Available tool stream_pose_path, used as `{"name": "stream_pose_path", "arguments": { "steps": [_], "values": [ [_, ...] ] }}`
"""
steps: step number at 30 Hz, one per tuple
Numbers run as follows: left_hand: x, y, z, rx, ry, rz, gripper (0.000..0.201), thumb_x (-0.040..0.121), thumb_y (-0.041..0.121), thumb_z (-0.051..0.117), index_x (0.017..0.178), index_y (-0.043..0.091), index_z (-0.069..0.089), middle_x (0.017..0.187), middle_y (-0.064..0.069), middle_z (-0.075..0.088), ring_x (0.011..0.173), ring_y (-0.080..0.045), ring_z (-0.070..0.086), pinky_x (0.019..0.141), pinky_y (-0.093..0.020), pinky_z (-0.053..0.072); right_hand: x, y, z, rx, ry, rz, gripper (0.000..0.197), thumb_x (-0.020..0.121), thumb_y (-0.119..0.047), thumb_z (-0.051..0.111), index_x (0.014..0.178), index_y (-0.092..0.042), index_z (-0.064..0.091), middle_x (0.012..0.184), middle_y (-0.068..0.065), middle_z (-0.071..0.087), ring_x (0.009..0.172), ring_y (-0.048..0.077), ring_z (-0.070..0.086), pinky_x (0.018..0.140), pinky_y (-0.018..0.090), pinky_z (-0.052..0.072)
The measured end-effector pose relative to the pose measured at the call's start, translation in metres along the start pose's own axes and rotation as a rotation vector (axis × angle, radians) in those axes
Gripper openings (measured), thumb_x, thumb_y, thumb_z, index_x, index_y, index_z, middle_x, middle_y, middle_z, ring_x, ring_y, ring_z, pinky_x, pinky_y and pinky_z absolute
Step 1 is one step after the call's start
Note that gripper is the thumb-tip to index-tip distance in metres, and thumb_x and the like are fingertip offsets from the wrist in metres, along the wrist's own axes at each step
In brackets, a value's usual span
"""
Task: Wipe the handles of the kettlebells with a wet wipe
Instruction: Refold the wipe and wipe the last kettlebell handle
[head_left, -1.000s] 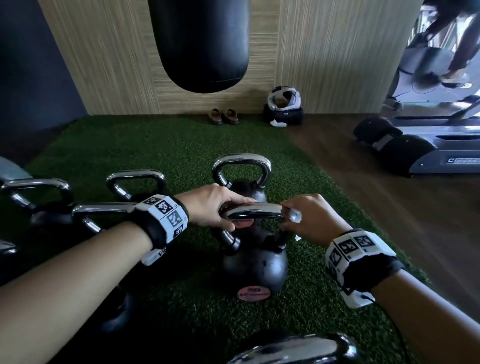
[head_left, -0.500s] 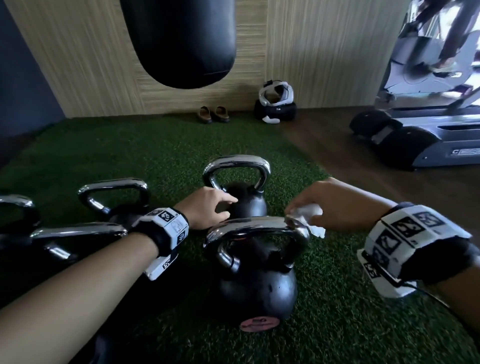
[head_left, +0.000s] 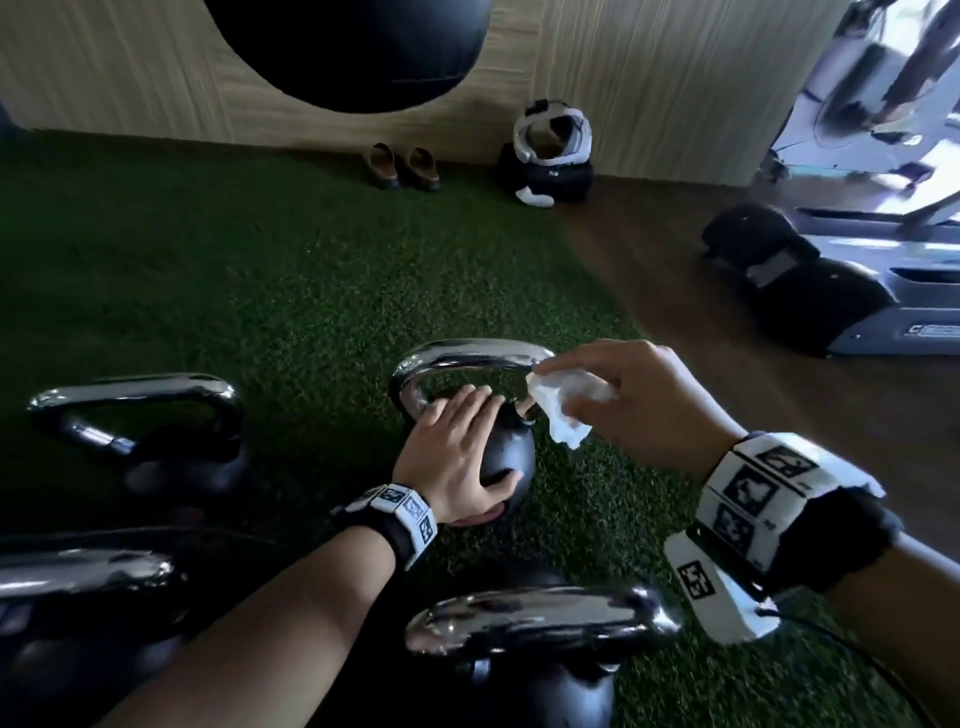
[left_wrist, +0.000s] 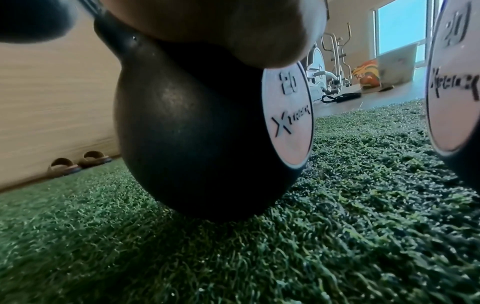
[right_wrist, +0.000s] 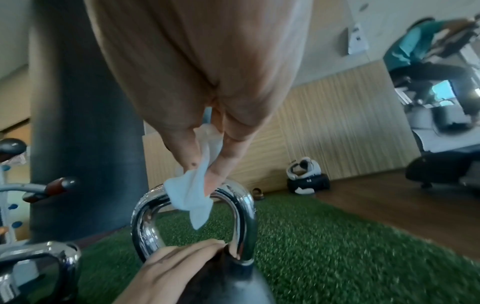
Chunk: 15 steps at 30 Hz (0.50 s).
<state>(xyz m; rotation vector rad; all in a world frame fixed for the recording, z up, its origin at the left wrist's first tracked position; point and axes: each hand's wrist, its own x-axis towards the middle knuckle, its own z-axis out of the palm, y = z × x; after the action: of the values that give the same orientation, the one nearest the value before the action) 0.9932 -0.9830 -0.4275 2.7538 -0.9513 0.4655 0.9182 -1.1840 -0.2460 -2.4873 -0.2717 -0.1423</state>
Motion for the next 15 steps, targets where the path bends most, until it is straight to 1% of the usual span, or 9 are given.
{"name": "stream_pose_path", "arguments": {
  "steps": [3, 5, 6, 8, 9, 10, 12, 13, 15],
  "values": [
    [0.000, -0.001, 0.000, -0.031, -0.008, 0.001, 0.095, 0.082, 0.070, 0.053, 0.152, 0.006, 0.044, 0.159, -0.013, 0.045, 0.147, -0.030, 0.042, 0.117, -0.049, 0.034, 0.012, -0.012, -0.002, 0.072, -0.071, 0.041, 0.034, 0.088, -0.010, 0.079, 0.111, -0.035, 0.078, 0.091, -0.023, 0.071, 0.067, -0.021, 0.058, 0.059, 0.003, 0.043],
    [-0.001, -0.001, -0.001, -0.039, -0.016, -0.013, 0.094, 0.083, 0.070, 0.053, 0.153, 0.007, 0.044, 0.159, -0.013, 0.044, 0.147, -0.029, 0.042, 0.117, -0.049, 0.035, 0.021, -0.018, -0.002, 0.083, -0.087, 0.078, 0.039, 0.084, -0.013, 0.081, 0.113, -0.040, 0.077, 0.101, -0.020, 0.075, 0.076, -0.019, 0.063, 0.065, 0.010, 0.053],
    [-0.001, 0.000, -0.001, -0.046, -0.017, -0.013, 0.094, 0.083, 0.069, 0.053, 0.153, 0.008, 0.044, 0.159, -0.013, 0.045, 0.147, -0.029, 0.042, 0.117, -0.049, 0.035, 0.025, -0.020, -0.003, 0.108, -0.086, 0.099, 0.043, 0.082, -0.012, 0.083, 0.115, -0.039, 0.076, 0.106, -0.017, 0.075, 0.075, -0.017, 0.065, 0.064, 0.011, 0.054],
    [-0.002, 0.001, -0.002, -0.053, -0.002, -0.009, 0.093, 0.083, 0.068, 0.054, 0.152, 0.007, 0.044, 0.158, -0.014, 0.045, 0.147, -0.030, 0.043, 0.117, -0.049, 0.037, 0.034, -0.025, -0.008, 0.177, -0.104, 0.123, 0.050, 0.079, -0.006, 0.083, 0.121, -0.033, 0.074, 0.104, -0.011, 0.076, 0.055, -0.011, 0.060, 0.050, 0.009, 0.046],
    [-0.002, 0.001, -0.003, -0.052, 0.004, -0.009, 0.093, 0.082, 0.067, 0.055, 0.151, 0.006, 0.045, 0.157, -0.014, 0.047, 0.146, -0.031, 0.044, 0.116, -0.050, 0.038, 0.038, -0.028, -0.009, 0.180, -0.117, 0.121, 0.054, 0.078, -0.004, 0.083, 0.124, -0.032, 0.073, 0.104, -0.010, 0.075, 0.050, -0.007, 0.058, 0.048, 0.011, 0.045],
    [-0.001, 0.001, -0.004, -0.051, 0.004, -0.009, 0.092, 0.081, 0.067, 0.057, 0.149, 0.005, 0.047, 0.156, -0.015, 0.048, 0.145, -0.031, 0.046, 0.116, -0.050, 0.039, 0.042, -0.031, -0.011, 0.167, -0.119, 0.105, 0.058, 0.077, -0.004, 0.082, 0.126, -0.032, 0.072, 0.108, -0.009, 0.075, 0.055, -0.006, 0.061, 0.052, 0.016, 0.050],
    [-0.002, 0.002, -0.003, -0.050, 0.001, -0.018, 0.092, 0.081, 0.068, 0.057, 0.149, 0.006, 0.048, 0.155, -0.015, 0.049, 0.144, -0.032, 0.046, 0.115, -0.051, 0.040, 0.052, -0.032, -0.012, 0.088, -0.112, 0.060, 0.058, 0.075, -0.008, 0.081, 0.126, -0.034, 0.072, 0.117, -0.010, 0.072, 0.087, -0.002, 0.070, 0.074, 0.028, 0.061],
    [-0.001, 0.003, -0.003, -0.046, 0.000, -0.020, 0.093, 0.081, 0.068, 0.056, 0.150, 0.007, 0.047, 0.157, -0.014, 0.047, 0.146, -0.031, 0.045, 0.116, -0.051, 0.039, 0.056, -0.032, -0.012, 0.035, -0.103, 0.048, 0.056, 0.075, -0.010, 0.081, 0.124, -0.035, 0.073, 0.118, -0.010, 0.072, 0.099, 0.003, 0.070, 0.085, 0.033, 0.061],
    [-0.001, 0.003, -0.001, -0.039, 0.007, -0.029, 0.093, 0.082, 0.069, 0.054, 0.153, 0.009, 0.044, 0.160, -0.011, 0.044, 0.149, -0.028, 0.040, 0.118, -0.049, 0.037, 0.061, -0.029, -0.010, -0.029, -0.090, 0.035, 0.047, 0.079, -0.012, 0.080, 0.121, -0.034, 0.074, 0.114, -0.008, 0.073, 0.102, 0.008, 0.068, 0.090, 0.031, 0.058]
  ]
}}
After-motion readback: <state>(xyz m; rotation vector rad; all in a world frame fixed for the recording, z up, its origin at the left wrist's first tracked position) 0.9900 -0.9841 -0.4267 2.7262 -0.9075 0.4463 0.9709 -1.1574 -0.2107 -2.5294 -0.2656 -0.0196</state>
